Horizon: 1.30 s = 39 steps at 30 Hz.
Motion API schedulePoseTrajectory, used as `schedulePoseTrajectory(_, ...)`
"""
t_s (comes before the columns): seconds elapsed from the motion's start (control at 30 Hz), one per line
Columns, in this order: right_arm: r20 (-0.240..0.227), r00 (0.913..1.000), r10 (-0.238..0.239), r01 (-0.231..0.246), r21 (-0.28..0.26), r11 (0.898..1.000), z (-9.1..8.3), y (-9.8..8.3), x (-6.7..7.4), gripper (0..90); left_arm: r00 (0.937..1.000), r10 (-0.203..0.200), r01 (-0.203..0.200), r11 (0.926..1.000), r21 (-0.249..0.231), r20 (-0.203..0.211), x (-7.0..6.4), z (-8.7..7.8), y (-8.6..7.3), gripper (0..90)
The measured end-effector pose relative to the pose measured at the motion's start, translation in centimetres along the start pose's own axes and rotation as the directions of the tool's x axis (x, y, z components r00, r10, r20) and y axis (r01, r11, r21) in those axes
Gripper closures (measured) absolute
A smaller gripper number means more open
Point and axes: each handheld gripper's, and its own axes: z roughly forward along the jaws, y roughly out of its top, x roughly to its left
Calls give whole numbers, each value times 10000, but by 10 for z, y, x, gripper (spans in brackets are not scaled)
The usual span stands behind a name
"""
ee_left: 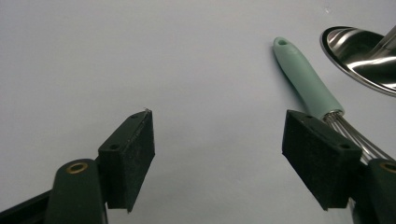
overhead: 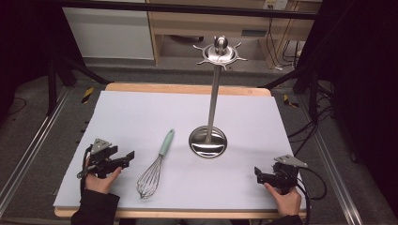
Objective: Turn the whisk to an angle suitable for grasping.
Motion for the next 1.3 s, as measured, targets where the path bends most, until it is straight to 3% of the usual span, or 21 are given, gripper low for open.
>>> schedulePoseTrajectory(0.13,-156,9998,-128,132,239,9996,2,-2,0,52,9999,84,-84,10000,-18,128,-4,-2,2,263)
schedulePoseTrajectory(0.27,-92,9999,-76,78,160,9998,1,-2,-1,66,9984,184,-186,9998,24,533,-9,-3,6,280)
schedulePoseTrajectory(0.47,-70,9999,-73,74,145,9999,0,-3,1,78,9964,267,-278,9995,128,802,-16,-2,12,304)
schedulePoseTrajectory(0.63,73,9999,-114,113,123,9999,-1,-3,4,85,9929,635,-676,9970,384,1011,-25,0,19,316)
schedulePoseTrajectory(0.87,127,9997,-184,183,122,9998,-1,-4,8,88,9885,1093,-1148,9922,481,1046,-39,2,24,305)
schedulePoseTrajectory(1.3,44,9999,-90,89,168,9998,-2,-4,8,87,9792,1489,-1568,9864,484,1375,-60,6,39,292)
